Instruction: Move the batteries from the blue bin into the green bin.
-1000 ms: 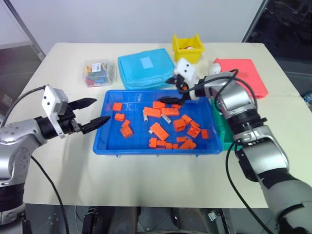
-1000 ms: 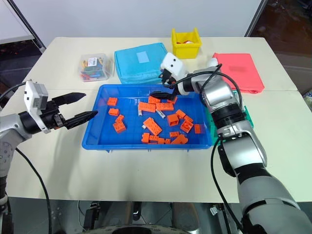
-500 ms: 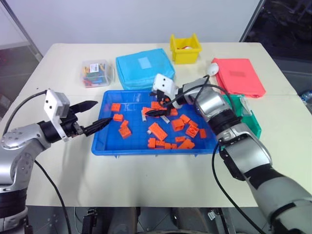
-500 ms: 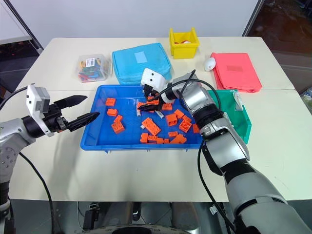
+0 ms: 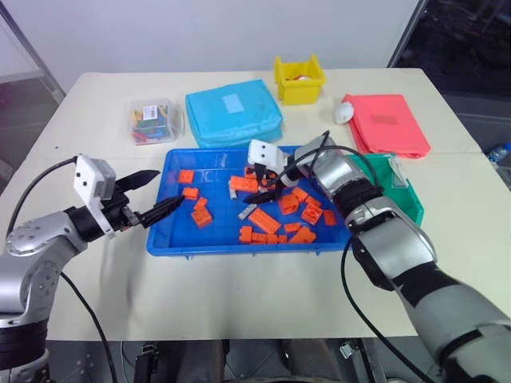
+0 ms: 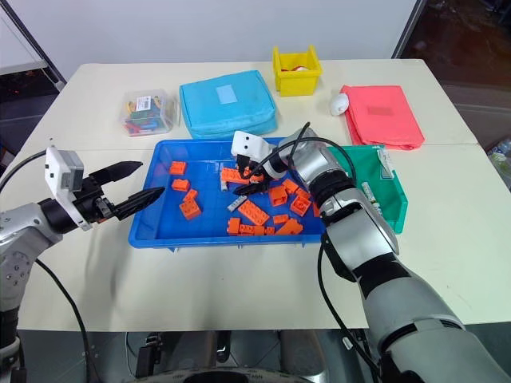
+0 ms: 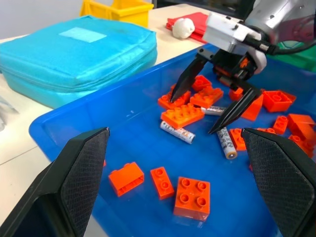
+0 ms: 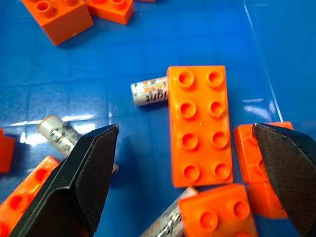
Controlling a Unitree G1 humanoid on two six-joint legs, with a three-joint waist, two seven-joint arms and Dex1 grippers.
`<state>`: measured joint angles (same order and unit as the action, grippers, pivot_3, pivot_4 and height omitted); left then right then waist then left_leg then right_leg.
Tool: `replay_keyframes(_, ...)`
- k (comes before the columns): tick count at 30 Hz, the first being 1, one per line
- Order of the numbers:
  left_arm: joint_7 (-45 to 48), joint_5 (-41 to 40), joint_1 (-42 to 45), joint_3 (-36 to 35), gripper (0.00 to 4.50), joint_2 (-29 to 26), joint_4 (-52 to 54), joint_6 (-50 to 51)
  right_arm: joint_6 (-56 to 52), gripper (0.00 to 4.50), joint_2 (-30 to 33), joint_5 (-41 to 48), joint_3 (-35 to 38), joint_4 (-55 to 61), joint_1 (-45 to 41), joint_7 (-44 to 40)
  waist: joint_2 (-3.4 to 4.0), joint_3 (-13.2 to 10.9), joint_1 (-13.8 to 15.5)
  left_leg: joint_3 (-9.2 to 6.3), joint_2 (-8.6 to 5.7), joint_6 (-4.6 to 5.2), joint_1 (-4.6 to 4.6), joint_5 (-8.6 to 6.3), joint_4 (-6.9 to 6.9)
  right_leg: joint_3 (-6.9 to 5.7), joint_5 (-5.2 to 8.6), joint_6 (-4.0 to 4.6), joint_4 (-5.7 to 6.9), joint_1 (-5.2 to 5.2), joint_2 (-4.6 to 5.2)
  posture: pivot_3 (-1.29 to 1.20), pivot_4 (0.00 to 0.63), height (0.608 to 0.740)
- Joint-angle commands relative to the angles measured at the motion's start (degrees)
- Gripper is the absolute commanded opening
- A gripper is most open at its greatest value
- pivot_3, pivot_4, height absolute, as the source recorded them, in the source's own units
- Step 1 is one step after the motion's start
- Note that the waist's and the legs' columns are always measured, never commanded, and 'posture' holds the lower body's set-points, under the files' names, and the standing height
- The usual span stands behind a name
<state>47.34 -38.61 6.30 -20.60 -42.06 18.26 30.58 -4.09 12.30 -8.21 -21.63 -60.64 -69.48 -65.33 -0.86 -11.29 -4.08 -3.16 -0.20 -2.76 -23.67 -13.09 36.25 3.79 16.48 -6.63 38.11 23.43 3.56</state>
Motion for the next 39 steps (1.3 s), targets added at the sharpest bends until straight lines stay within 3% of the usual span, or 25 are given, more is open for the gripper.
replay_keyframes(1,-0.6,-0.8,-0.4,-2.0,4.50,0.1,2.2,-1.1,1.2,4.23,-0.7,-0.3,1.5,-1.6,-2.0,0.5,0.00,0.0,0.0,-0.01,0.00,0.00,0.00,0.00,0.00,0.00,0.00,0.00,0.00,0.00,0.00,0.00,0.150,0.740)
replay_keyframes(3,-0.9,-0.8,-0.7,-2.0,4.50,0.3,2.5,-1.1,1.5,3.55,-0.8,-0.3,1.6,-2.3,-2.1,0.5,0.00,0.0,0.0,-0.02,0.00,0.00,0.00,0.00,0.00,0.00,0.00,0.00,0.00,-0.01,0.00,0.00,0.150,0.740)
replay_keyframes(7,-1.4,-0.6,-1.0,-1.8,4.50,0.4,2.7,-1.2,1.5,1.56,-1.2,-0.4,2.0,-2.7,-2.3,0.7,0.00,0.0,0.0,-0.06,0.00,-0.01,0.01,0.00,0.00,0.00,0.00,0.01,0.00,-0.01,0.00,0.00,0.150,0.740)
replay_keyframes(18,-1.8,-0.3,-0.6,-1.3,4.50,0.7,2.2,-1.6,0.4,1.56,-0.4,1.0,6.0,-1.5,-6.7,1.2,0.00,0.0,0.0,-0.11,0.00,-0.01,0.01,0.01,-0.03,0.00,-0.01,0.01,0.00,0.01,0.00,0.00,0.150,0.740)
replay_keyframes(33,-1.5,0.1,0.1,-0.4,4.50,1.4,1.1,-2.2,1.6,1.56,12.5,-2.5,5.4,-0.8,-4.9,-5.2,0.00,0.0,-0.1,0.05,-0.01,-0.01,0.02,0.01,-0.03,0.00,0.00,0.01,-0.05,-0.02,0.01,0.00,0.150,0.740)
replay_keyframes(39,-1.5,0.3,0.4,-0.1,4.50,1.5,1.1,-2.0,2.5,1.56,14.0,-4.2,4.9,-1.2,-3.3,-4.5,0.00,0.0,0.0,0.06,0.00,-0.01,0.03,0.01,-0.03,0.00,0.00,0.01,-0.04,-0.02,0.00,0.00,0.150,0.740)
